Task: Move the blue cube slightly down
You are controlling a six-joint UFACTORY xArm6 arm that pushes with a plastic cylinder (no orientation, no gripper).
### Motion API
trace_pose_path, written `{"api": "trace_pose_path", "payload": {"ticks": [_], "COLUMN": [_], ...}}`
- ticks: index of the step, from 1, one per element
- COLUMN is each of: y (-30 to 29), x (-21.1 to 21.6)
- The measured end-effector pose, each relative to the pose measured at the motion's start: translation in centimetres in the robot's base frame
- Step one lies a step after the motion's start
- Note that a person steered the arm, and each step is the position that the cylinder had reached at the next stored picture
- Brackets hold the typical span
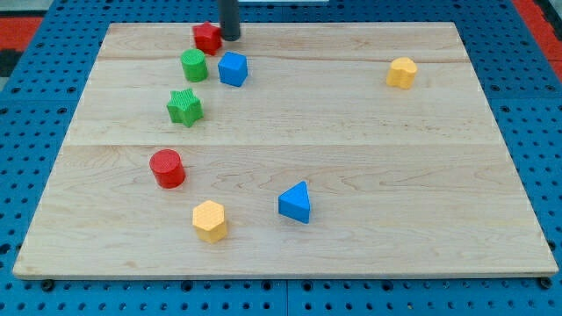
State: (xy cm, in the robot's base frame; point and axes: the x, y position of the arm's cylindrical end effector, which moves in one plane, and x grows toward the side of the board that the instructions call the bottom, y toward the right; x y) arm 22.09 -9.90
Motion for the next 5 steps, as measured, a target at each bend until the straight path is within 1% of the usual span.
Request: {"api": "trace_pose_path", "payload": {"ticks": [1, 2, 3, 5], "y": [0.0, 5.3, 5.4, 4.9], "x": [0.0, 1.8, 3.5, 4.3]}}
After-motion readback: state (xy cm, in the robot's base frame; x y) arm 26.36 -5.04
